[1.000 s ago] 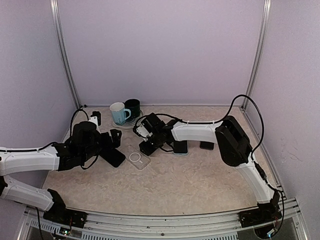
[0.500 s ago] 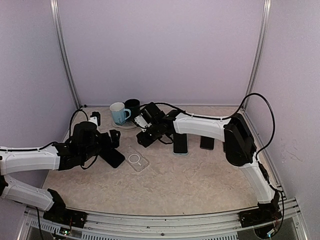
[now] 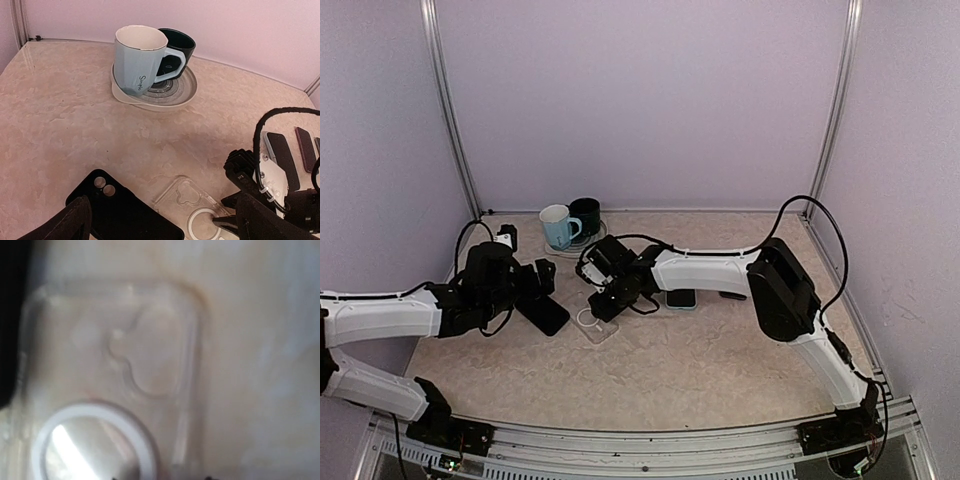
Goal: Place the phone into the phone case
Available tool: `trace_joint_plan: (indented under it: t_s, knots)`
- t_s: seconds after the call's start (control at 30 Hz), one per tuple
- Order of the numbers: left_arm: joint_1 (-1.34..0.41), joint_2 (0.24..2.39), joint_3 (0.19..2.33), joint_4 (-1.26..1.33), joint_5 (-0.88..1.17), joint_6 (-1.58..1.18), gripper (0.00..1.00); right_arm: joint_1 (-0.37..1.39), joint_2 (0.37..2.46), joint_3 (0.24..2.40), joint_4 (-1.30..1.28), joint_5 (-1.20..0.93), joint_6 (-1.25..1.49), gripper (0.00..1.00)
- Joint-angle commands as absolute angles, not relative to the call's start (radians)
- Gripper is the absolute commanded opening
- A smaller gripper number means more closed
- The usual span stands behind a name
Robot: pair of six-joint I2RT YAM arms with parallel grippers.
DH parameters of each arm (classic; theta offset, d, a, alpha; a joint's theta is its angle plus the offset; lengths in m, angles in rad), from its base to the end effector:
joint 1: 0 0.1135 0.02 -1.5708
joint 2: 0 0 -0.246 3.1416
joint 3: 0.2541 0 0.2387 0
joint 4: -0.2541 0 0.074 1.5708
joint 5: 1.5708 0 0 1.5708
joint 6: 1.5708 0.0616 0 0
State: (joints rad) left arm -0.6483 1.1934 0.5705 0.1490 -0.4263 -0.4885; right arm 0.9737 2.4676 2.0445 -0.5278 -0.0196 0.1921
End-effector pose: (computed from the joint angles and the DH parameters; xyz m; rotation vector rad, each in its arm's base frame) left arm 0.2288 -0.1414 0.1968 -0.1037 2.0086 -0.2921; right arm 0.2949 0.4359 0.1165 -0.9955 2.3949 0.4784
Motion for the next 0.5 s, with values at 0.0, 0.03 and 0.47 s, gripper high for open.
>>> trace_joint_plan:
  t_s: [0.0, 0.03, 0.47]
  knots:
    - [-0.623, 1.219, 0.574, 0.150, -0.413, -0.478, 0.99, 0.982, 2.483, 2.026, -0.567, 0.016, 0.248, 0.31]
    - [-0.618, 1.224, 0.580, 0.146, -0.408, -0.479, 0.99, 0.982, 2.482, 2.021, -0.568, 0.010, 0.258, 0.27]
    - [-0.609, 1.268, 0.619, 0.138, -0.390, -0.450, 0.99, 0.983, 2.224, 1.889, -0.613, 0.133, 0.374, 0.00]
